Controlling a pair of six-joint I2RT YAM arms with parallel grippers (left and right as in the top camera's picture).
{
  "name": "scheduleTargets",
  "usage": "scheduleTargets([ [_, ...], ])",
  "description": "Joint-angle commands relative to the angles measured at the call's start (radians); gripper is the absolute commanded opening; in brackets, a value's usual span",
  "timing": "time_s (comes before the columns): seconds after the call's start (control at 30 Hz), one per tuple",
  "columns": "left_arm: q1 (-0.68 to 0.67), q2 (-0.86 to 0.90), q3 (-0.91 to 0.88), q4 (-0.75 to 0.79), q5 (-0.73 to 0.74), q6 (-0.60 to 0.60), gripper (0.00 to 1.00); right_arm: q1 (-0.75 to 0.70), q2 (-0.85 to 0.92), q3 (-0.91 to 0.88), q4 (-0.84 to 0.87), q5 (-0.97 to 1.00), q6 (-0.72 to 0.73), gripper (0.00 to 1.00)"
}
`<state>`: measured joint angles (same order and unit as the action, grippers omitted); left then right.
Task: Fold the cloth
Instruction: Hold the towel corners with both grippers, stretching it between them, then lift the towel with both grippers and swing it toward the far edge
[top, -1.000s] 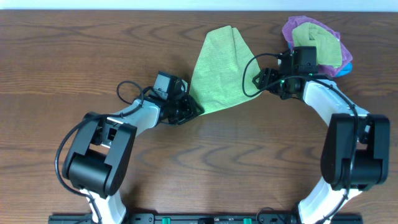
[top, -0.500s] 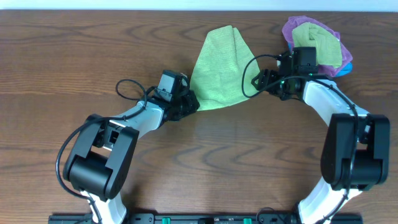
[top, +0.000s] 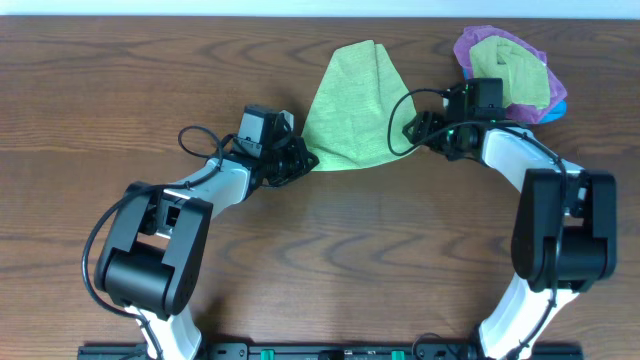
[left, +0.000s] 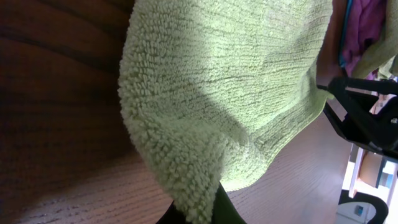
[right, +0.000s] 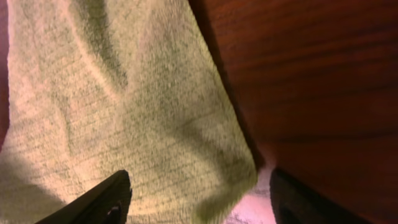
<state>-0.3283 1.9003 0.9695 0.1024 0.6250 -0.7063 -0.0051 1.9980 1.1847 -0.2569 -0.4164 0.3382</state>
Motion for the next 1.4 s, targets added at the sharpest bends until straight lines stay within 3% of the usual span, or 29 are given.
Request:
scheduleTargets([
  [0.0, 0.005, -0.004, -0.003, 0.000, 0.024, 0.004, 0.06, 0.000, 0.052, -0.010, 0.014, -0.007, 0.060, 0.63],
  [0.07, 0.005, -0.004, -0.003, 0.000, 0.030, 0.004, 0.06, 0.003, 0.065, -0.010, 0.023, -0.022, 0.077, 0.56],
  [0.37, 0.009, -0.004, -0.003, 0.000, 0.031, 0.003, 0.06, 0.033, 0.084, -0.010, 0.006, -0.070, 0.077, 0.56],
  [0.43, 0.015, -0.005, -0.003, 0.001, 0.033, 0.003, 0.06, 0.036, 0.084, -0.010, -0.022, -0.074, 0.076, 0.45],
  [0.47, 0.019, -0.005, -0.003, 0.002, 0.037, 0.003, 0.06, 0.037, 0.084, -0.010, -0.032, -0.072, 0.070, 0.34],
  [0.53, 0.033, -0.005, -0.003, 0.004, 0.054, 0.003, 0.06, 0.037, 0.084, -0.010, -0.030, -0.071, 0.065, 0.02],
  [0.7, 0.070, -0.024, 0.012, -0.010, 0.098, 0.003, 0.06, 0.037, 0.048, -0.007, 0.042, -0.180, 0.050, 0.01],
  [0.9, 0.122, -0.137, 0.088, -0.023, 0.074, 0.002, 0.06, 0.050, -0.114, -0.006, 0.107, -0.217, 0.051, 0.01],
  [1.03, 0.148, -0.167, 0.206, -0.028, 0.017, -0.066, 0.06, 0.067, -0.224, 0.008, 0.219, -0.214, 0.089, 0.01],
  [1.37, 0.173, -0.103, 0.496, -0.050, -0.163, -0.033, 0.06, 0.070, -0.133, 0.285, 0.248, -0.098, 0.109, 0.01],
])
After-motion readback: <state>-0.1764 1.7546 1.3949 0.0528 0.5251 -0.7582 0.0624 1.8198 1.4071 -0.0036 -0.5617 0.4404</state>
